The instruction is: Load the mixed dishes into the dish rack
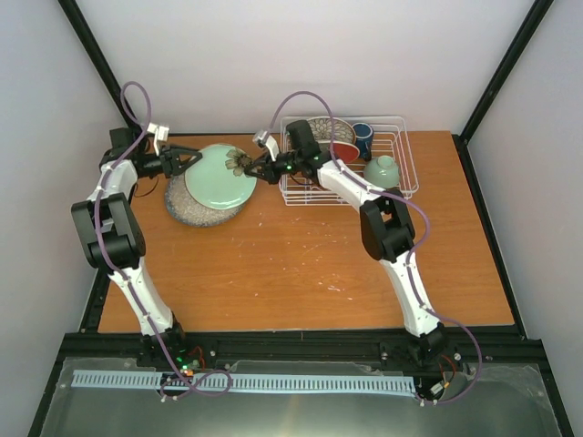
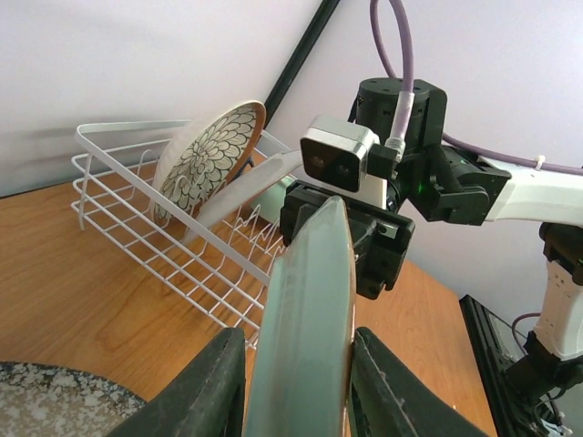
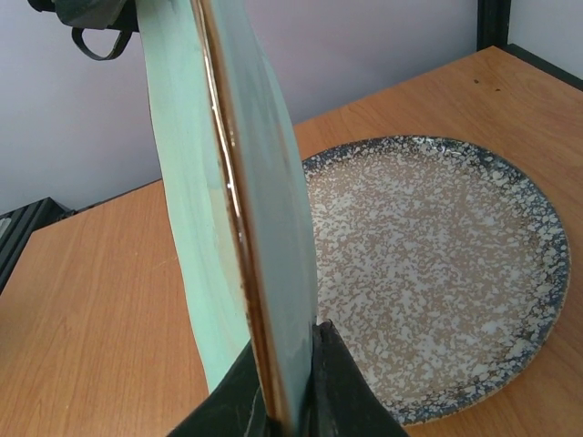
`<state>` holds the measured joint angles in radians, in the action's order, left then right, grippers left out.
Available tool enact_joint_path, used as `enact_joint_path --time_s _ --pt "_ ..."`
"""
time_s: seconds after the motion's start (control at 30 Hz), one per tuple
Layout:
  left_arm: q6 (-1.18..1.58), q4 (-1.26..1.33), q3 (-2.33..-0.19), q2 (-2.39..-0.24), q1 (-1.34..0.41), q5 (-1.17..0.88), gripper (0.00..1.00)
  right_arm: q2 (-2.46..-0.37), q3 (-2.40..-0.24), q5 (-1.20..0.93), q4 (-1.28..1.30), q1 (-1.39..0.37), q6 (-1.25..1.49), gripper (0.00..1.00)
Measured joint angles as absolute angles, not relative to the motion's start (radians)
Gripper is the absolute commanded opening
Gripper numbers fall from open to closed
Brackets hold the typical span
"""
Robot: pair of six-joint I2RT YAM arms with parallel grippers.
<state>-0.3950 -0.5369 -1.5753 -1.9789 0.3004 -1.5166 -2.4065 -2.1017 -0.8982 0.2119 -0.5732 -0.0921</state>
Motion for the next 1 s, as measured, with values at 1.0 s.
enact_joint_path --time_s 1.0 --pt "-0.224 -0.289 -1.526 -1.828 0.337 -1.316 0.41 -2.197 -1.759 -0.807 0.002 -0.538 -0.117 0.03"
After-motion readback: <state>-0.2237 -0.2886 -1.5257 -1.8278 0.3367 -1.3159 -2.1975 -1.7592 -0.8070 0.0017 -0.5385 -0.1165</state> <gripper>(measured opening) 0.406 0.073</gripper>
